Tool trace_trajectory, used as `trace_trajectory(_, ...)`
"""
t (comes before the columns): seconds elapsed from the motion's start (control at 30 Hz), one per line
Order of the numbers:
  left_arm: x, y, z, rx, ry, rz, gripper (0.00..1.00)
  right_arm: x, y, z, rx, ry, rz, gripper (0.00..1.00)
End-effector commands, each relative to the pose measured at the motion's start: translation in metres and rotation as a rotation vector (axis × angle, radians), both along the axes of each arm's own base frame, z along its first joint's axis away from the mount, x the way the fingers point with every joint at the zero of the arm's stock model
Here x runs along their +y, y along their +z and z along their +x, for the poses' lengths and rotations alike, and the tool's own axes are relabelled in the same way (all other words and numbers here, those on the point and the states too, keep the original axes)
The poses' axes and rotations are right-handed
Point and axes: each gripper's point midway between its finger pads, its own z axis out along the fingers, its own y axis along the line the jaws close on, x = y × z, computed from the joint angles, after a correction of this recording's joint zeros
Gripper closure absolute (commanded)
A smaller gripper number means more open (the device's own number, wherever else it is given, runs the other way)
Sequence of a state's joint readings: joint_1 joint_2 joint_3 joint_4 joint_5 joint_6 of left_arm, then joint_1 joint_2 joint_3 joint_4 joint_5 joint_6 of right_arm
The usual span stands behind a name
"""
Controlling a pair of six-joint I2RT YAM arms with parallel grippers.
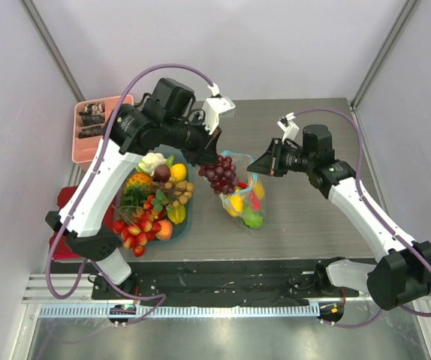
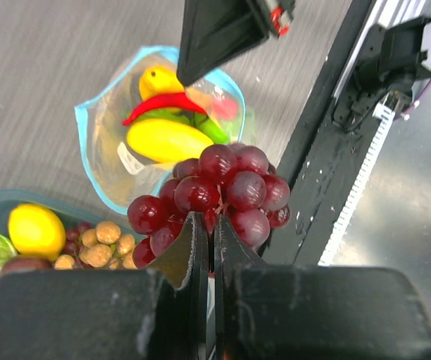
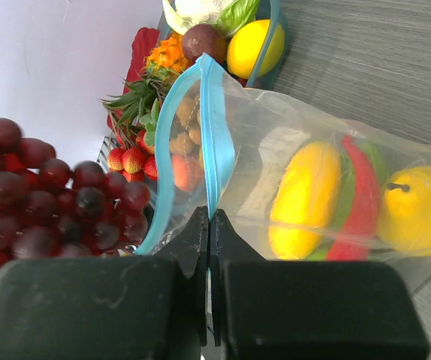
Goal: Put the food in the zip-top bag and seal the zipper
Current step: Place the fake fruit in the zipper food storage bag.
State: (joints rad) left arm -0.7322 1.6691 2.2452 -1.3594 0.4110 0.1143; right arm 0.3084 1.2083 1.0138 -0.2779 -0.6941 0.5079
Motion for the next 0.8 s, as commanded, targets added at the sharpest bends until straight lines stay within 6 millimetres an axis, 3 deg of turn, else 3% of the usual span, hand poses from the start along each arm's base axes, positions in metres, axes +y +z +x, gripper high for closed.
trace_trajectory(0.0,-0.003,0.042,0.006,-0.115,0.01,-0.112,1.0,0.001,0.009,-0.004,-0.068,0.022,0.0,0.99)
trace_trajectory(0.2,-0.006,0.046,0.018,-0.162,0.045,-0.129,1.0,0.003,0.012,-0.001,-0.059,0.022,0.013,0.99)
trace_trajectory(0.43,-0.026,0.014,0.045,-0.103,0.123,-0.122,1.0,0.009,0.025,-0.003,-0.057,0.038,0.055,0.99)
trace_trajectory(0.57,-0.034,-0.015,0.058,-0.083,0.152,-0.08,1.0,0.011,0.028,-0.006,-0.054,0.046,0.064,0.99)
trace_trajectory(0.63,-0.039,-0.024,0.058,-0.042,0.166,-0.089,1.0,0.011,0.029,-0.007,-0.056,0.046,0.066,0.99)
trace_trajectory(0.77,-0.054,-0.057,0.037,0.031,0.102,-0.028,1.0,0.011,0.03,-0.006,-0.054,0.043,0.069,0.99)
